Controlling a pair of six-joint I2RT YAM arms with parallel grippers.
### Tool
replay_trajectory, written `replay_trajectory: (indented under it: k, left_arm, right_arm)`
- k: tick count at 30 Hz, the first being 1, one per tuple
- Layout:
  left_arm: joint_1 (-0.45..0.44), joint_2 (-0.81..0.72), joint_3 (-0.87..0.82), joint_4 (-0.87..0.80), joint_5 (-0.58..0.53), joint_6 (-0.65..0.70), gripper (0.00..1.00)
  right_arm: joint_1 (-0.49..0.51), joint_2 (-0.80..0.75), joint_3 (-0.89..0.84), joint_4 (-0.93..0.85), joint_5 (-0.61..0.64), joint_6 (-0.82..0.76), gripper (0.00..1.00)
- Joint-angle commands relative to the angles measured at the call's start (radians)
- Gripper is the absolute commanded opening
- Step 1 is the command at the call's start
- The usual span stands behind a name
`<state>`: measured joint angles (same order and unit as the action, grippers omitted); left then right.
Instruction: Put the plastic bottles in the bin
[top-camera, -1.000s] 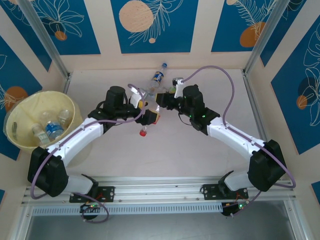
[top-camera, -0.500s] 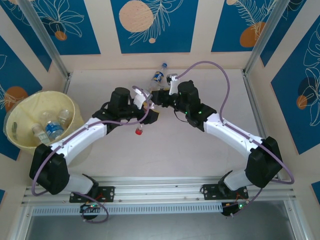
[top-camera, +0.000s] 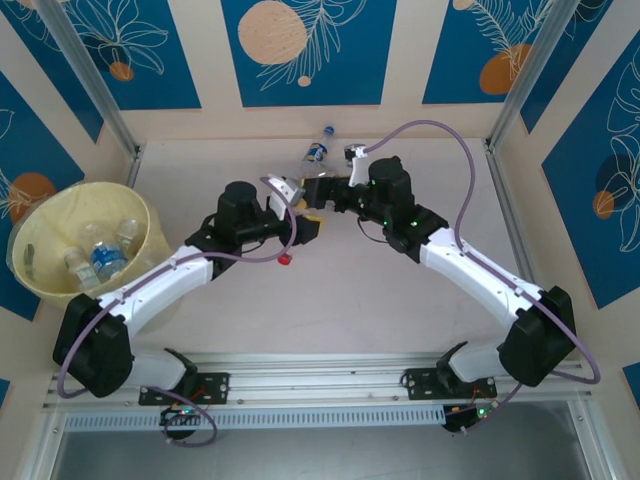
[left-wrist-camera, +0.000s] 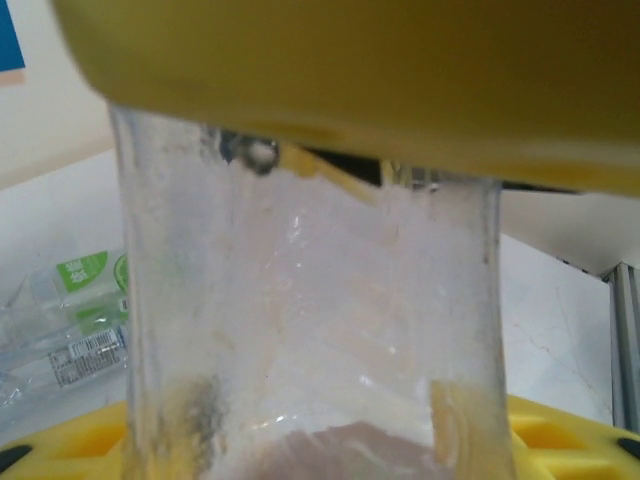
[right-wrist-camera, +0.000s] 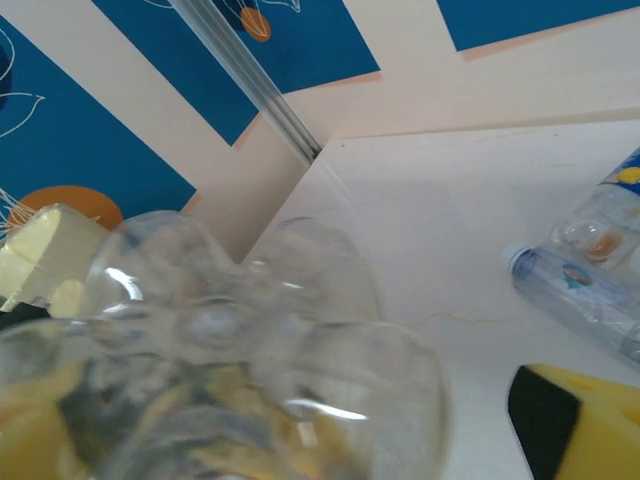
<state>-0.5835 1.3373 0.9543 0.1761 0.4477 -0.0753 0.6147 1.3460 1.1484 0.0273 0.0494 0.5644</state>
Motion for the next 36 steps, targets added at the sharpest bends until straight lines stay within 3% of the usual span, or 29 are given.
replay_trajectory:
  k: [1, 6, 12, 18, 25, 30, 32, 36]
  left_arm:
    - [0.042, -0.061, -0.025, -0.027, -0.221, -0.069, 0.46]
    - [0.044, -0.174, -0.032, -0.090, -0.376, -0.057, 0.45]
    - [0.044, -0.224, -0.042, -0.119, -0.421, -0.055, 0.45]
    - [0.045, -0.399, -0.039, -0.141, -0.594, -0.107, 0.45]
    - [0.046, -0.587, 0.106, -0.331, -0.698, 0.006, 0.45]
    - [0.057, -0.592, 0.223, -0.403, -1.139, 0.140, 0.44]
    - [0.108, -0.580, 0.243, -0.403, -1.192, 0.168, 0.44]
    - [0.354, -0.556, 0.284, -0.511, -1.007, 0.005, 0.42]
  right_arm:
    - [-0.029, -0.137, -0.018, 0.000, -0.048, -0.002, 1.00]
    - [-0.048, -0.258, -0.075, 0.010, 0.016, -0.028, 1.00]
    - [-0.082, -0.319, -0.113, 0.076, -0.109, -0.011, 1.00]
    - [-0.084, -0.321, -0.138, 0.022, 0.046, -0.067, 0.99]
    - [-0.097, -0.287, -0.190, 0.030, 0.132, -0.073, 1.00]
    - [-0.102, -0.233, -0.168, 0.014, 0.094, -0.049, 1.00]
    - [-0.104, -0.213, -0.155, 0.003, 0.084, -0.047, 1.00]
    - [-0.105, -0.184, -0.135, -0.007, 0.051, -0.028, 0.99]
